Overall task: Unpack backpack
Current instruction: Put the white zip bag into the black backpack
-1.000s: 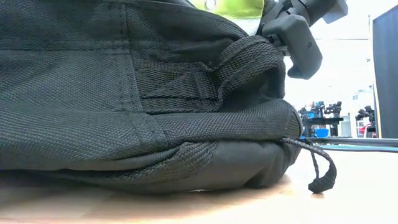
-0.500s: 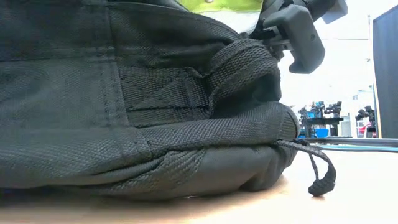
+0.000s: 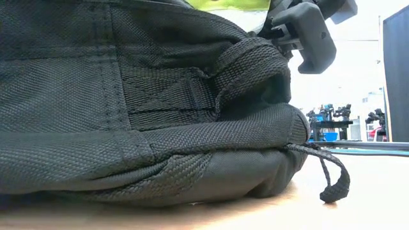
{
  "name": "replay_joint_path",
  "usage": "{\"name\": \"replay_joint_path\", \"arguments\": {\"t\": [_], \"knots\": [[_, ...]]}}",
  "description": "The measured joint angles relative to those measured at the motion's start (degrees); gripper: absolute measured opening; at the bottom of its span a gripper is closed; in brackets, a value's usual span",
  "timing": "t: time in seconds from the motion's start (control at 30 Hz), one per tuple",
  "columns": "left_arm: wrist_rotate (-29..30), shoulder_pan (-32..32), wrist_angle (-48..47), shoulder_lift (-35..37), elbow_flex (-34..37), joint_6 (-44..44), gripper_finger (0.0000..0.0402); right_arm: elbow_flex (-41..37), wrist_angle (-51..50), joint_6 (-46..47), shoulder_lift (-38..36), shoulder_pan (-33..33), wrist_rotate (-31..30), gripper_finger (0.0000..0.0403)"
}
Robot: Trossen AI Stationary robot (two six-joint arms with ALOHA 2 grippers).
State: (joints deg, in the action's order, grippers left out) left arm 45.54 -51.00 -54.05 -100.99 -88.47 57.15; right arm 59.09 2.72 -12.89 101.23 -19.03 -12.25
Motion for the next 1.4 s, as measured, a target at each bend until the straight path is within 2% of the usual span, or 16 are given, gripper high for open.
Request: {"name": "replay_joint_path", "arguments": {"t": [0.13,0.33,0.43,0.53,0.63,0.7,0.8,0.93,1.13,1.23,1.4], "knots": [[0.0,0.4,-0.6,-1.4,0.0,0.4,0.0219,0.0,0.0,0.0,0.0,0.0,0.0,0.0015],[0.4,3.9,-13.1,-4.1,0.0,8.8,0.0219,0.0,0.4,0.0,0.0,0.1,0.1,0.0015],[1.5,7.1,-16.1,-5.3,0.0,9.9,0.0213,0.0,0.9,0.0,0.0,0.1,0.4,0.0015],[1.7,10.4,-15.2,-5.9,0.1,5.6,0.0174,0.0,1.7,-0.5,0.0,-0.1,0.1,0.0015],[1.8,13.3,-12.9,-6.0,0.1,0.3,0.009,0.0,2.3,-1.4,0.0,-0.4,-2.0,0.0015],[1.9,14.9,-11.3,-5.7,0.1,-3.1,0.0028,0.0,2.4,-2.5,0.0,-0.9,-5.0,0.0015],[1.8,16.7,-11.0,-5.5,-1.5,-7.1,0.0007,0.0,2.1,-4.2,0.0,-1.6,-12.1,0.0015],[3.5,17.5,-13.2,-5.4,-6.3,-10.5,0.0002,0.0,-0.1,-5.8,-0.3,-2.8,-22.8,0.0015],[8.6,17.6,-20.6,-5.3,-14.8,-11.1,0.0001,0.0,-6.5,-4.3,-3.0,-3.9,-35.2,0.0015],[10.1,17.6,-20.5,-5.3,-17.5,-13.6,0.0,0.0,-7.3,-4.8,-4.7,-5.2,-41.9,0.0015],[11.7,18.3,-18.6,-5.3,-19.5,-17.7,0.0,2.6,-8.1,-7.9,-5.8,-7.6,-49.0,0.0015]]}}
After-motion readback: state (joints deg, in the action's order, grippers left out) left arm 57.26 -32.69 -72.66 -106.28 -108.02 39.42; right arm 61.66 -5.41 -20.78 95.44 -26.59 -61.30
